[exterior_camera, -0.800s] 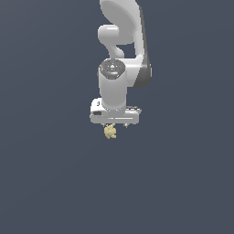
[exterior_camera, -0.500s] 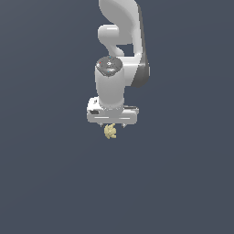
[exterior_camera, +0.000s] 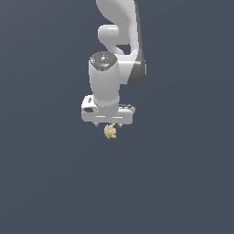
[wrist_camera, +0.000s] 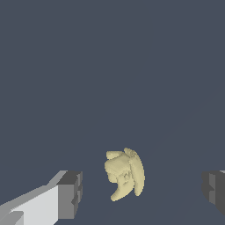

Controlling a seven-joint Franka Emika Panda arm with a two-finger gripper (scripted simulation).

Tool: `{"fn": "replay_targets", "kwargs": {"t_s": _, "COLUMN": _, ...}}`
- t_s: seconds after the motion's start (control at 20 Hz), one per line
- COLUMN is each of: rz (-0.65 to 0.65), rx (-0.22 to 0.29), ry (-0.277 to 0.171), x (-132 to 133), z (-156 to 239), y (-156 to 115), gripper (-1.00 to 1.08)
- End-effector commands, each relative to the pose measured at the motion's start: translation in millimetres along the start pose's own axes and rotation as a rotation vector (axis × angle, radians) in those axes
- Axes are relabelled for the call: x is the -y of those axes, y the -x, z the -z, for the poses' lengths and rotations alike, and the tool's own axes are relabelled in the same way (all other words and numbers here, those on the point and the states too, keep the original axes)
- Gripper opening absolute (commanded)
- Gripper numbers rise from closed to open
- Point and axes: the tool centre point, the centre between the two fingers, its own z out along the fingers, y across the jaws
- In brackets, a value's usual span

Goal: Pick up the object and move it to a goal position.

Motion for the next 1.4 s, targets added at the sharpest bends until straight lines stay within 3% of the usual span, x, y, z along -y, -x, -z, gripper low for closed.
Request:
{"fn": "replay_targets", "kwargs": {"t_s": 0.0, "rz": 0.01, "rx": 0.002, "ry": 0.0, "x": -0.5, "z": -5.2, "y": 2.8, "gripper": 1.0}}
{"fn": "replay_targets", "kwargs": {"t_s": 0.8, "rz": 0.172, "rx": 0.02, "ry": -0.009, "x": -3.1, "z": -78.3, "y": 53.6, "gripper": 1.0}}
{"fn": "replay_targets", "kwargs": {"t_s": 1.35, "rz": 0.183, "rx": 0.022, "ry": -0.01, "x": -3.1, "z": -91.6, "y": 58.3, "gripper": 1.0}}
